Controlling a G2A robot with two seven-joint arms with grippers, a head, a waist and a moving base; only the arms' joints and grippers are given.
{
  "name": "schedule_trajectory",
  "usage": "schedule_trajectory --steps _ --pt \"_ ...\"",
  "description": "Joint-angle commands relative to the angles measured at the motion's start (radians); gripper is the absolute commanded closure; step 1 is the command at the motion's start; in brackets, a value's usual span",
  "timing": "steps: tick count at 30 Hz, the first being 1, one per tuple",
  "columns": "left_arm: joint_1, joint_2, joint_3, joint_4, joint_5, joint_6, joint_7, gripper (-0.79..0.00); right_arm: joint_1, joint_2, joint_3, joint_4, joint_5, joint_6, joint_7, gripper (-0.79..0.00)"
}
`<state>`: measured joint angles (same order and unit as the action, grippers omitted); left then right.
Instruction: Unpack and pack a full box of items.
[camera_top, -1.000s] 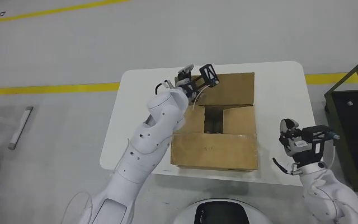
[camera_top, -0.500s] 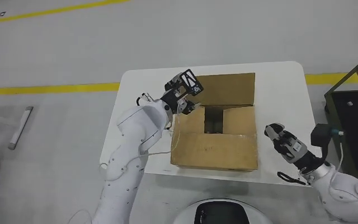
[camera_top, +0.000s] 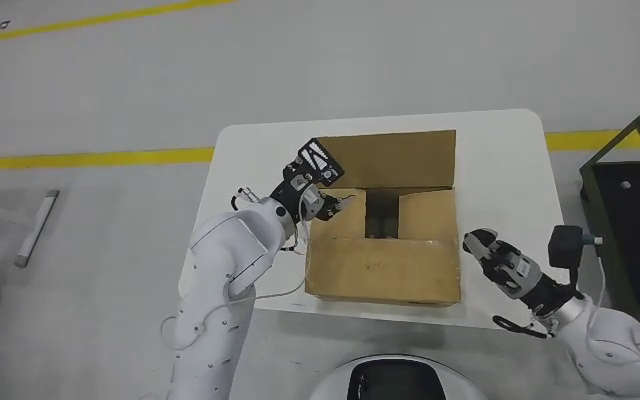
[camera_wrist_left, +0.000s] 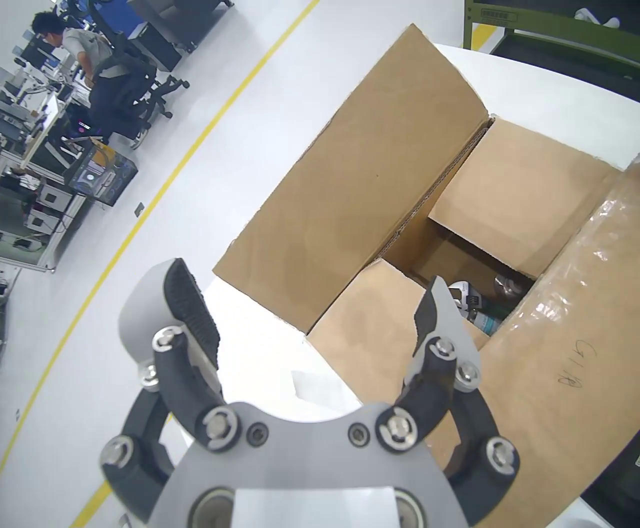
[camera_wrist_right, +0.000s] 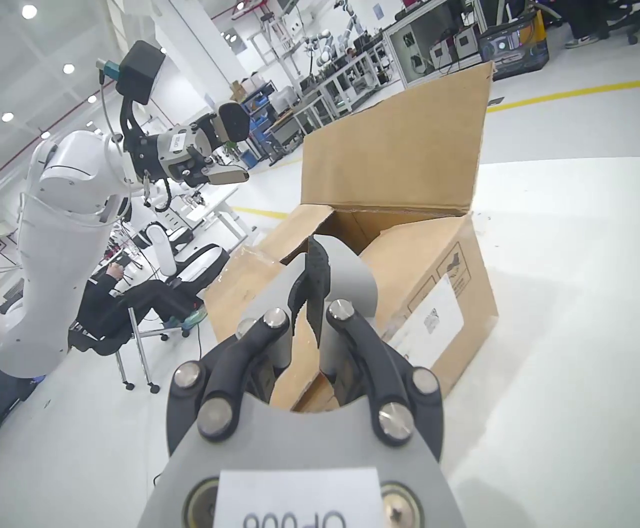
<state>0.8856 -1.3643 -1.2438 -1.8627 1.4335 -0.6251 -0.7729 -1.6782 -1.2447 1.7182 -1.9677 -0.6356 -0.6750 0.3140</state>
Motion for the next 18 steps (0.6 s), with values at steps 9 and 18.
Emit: schedule_trajectory --steps 9,18 --pt "0.000 0.000 0.000 0.000 0.000 0.000 0.000 -0.785 0.050 0.024 0.016 -0.008 -0.130 0.014 0.184 0.000" --pt "0.000 0.000 0.000 0.000 0.000 0.000 0.000 -0.785 0.072 0.035 0.013 0.005 -0.067 0.046 0.205 -0.271"
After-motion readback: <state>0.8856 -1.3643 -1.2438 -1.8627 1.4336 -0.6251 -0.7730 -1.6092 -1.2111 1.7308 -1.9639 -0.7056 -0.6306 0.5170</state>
